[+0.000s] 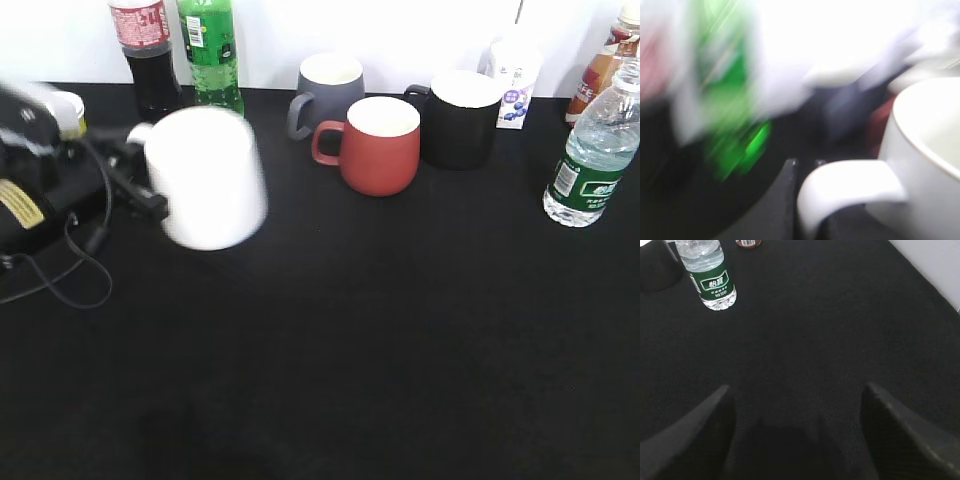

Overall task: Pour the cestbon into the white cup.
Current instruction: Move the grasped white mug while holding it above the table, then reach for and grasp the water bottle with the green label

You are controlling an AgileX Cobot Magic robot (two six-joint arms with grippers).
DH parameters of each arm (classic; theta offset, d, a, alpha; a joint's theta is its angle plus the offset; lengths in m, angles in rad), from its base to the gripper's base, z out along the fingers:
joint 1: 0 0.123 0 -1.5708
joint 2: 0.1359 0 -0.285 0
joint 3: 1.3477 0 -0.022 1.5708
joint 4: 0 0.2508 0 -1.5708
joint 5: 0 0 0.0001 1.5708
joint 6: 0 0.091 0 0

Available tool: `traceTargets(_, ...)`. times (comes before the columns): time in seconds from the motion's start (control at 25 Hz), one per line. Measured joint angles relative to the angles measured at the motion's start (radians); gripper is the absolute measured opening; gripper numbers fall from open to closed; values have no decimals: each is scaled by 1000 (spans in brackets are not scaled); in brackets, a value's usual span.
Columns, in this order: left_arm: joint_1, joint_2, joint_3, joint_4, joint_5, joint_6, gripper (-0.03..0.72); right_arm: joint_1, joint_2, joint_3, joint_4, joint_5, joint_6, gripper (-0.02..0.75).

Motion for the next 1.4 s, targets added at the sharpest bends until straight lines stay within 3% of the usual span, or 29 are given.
traceTargets(0.24, -241, -129, 18, 2, 79, -48, 50, 0, 0, 0, 3, 0, 0, 592)
traceTargets(0.48, -262, -129, 18, -19, 84, -52, 50, 0, 63, -12, 84, -43, -71, 592)
traceTargets(0.56, -262, -129, 18, -19, 84, -52, 50, 0, 169, -32, 117, -332, -184, 592)
traceTargets(0.68, -262, -129, 18, -27, 84, -52, 48, 0, 373, -34, 124, -861, -206, 592)
traceTargets(0.72, -262, -129, 18, -41, 84, -52, 48, 0, 451, -35, 124, -962, -208, 592)
traceTargets(0.84, -262, -129, 18, -56, 84, -52, 48, 0, 683, 7, 115, -1138, -210, 592)
traceTargets(1.0, -262, -129, 18, -57, 84, -52, 48, 0, 982, 205, 51, -1517, -210, 592)
traceTargets(1.08, -262, -129, 18, -57, 84, -52, 48, 0, 1105, 220, 23, -1660, -210, 592)
traceTargets(1.2, -262, -129, 18, -57, 84, -52, 48, 0, 1255, 220, 16, -1687, -143, 592)
traceTargets(1.32, -262, -129, 18, -57, 84, -52, 48, 0, 1404, 220, -161, -1816, -65, 599)
traceTargets(1.4, -262, -129, 18, -57, 84, -52, 48, 0, 1498, 220, -207, -1919, -44, 637)
